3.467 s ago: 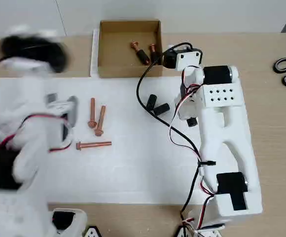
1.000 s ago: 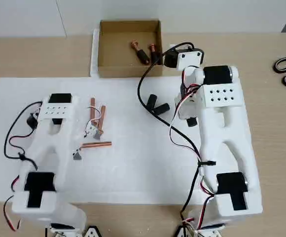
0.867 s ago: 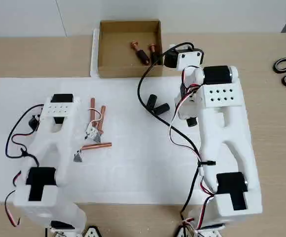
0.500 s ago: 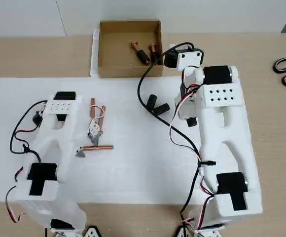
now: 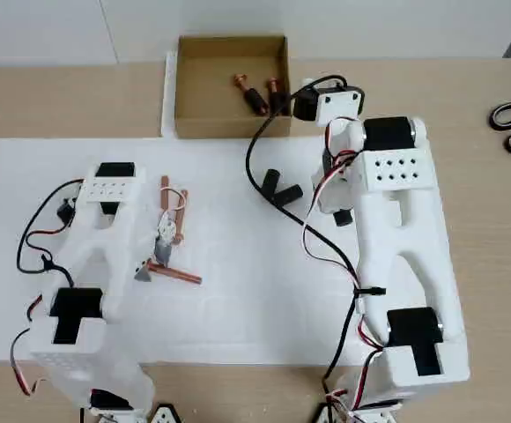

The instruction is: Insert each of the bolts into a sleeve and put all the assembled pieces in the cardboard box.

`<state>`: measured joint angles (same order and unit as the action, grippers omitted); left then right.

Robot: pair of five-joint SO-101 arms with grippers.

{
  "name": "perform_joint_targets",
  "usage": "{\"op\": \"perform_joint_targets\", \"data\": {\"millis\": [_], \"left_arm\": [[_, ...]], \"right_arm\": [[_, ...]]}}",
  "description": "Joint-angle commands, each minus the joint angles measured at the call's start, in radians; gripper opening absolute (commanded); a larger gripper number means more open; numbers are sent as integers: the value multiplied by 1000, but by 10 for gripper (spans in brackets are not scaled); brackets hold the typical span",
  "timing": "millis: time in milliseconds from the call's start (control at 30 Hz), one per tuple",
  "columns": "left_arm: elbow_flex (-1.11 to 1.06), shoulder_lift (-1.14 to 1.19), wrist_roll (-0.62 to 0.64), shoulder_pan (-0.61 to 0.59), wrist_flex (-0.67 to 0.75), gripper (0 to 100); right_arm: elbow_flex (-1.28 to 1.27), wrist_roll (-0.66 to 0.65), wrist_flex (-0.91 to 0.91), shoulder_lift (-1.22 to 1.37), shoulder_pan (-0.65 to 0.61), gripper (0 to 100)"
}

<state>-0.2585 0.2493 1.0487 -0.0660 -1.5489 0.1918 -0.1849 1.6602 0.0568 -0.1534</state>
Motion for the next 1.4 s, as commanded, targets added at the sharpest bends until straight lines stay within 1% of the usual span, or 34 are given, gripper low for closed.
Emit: {"op": "perform_joint_targets", "data": {"millis": [0, 100, 267, 333, 400, 567, 667, 733, 800, 967, 1100, 1133, 1233, 1367], "left_arm": [[22, 0, -66, -3, -12, 97], [38, -5, -147, -3, -12, 97], [38, 0, -196, -3, -12, 97], [38, 0, -238, -3, -14, 97], [39, -5, -334, -3, -31, 97], [39, -8, -706, -3, -38, 96], [39, -8, -827, -6, -37, 70], [39, -8, -879, -5, -38, 63], [39, -8, -907, -3, -40, 62], [39, -8, -911, -6, -41, 61], [41, -9, -922, -2, -41, 6], [50, -9, -937, -2, -43, 6], [105, -9, -987, -2, -91, 6], [229, -9, -996, -6, -178, 6]], "right_arm": [[40, 9, 7, -48, 2, 4], [40, 9, 7, -48, 2, 4], [40, 9, 7, -48, 2, 4], [40, 9, 7, -48, 2, 4], [40, 9, 7, -48, 2, 4], [40, 9, 7, -48, 2, 4], [40, 9, 7, -48, 2, 4], [40, 9, 7, -48, 2, 4], [40, 9, 7, -48, 2, 4], [40, 9, 7, -50, 2, 4], [40, 9, 7, -51, 2, 4], [40, 9, 7, -51, 2, 4], [40, 9, 7, -51, 2, 4], [40, 9, 7, -53, 2, 4]]}}
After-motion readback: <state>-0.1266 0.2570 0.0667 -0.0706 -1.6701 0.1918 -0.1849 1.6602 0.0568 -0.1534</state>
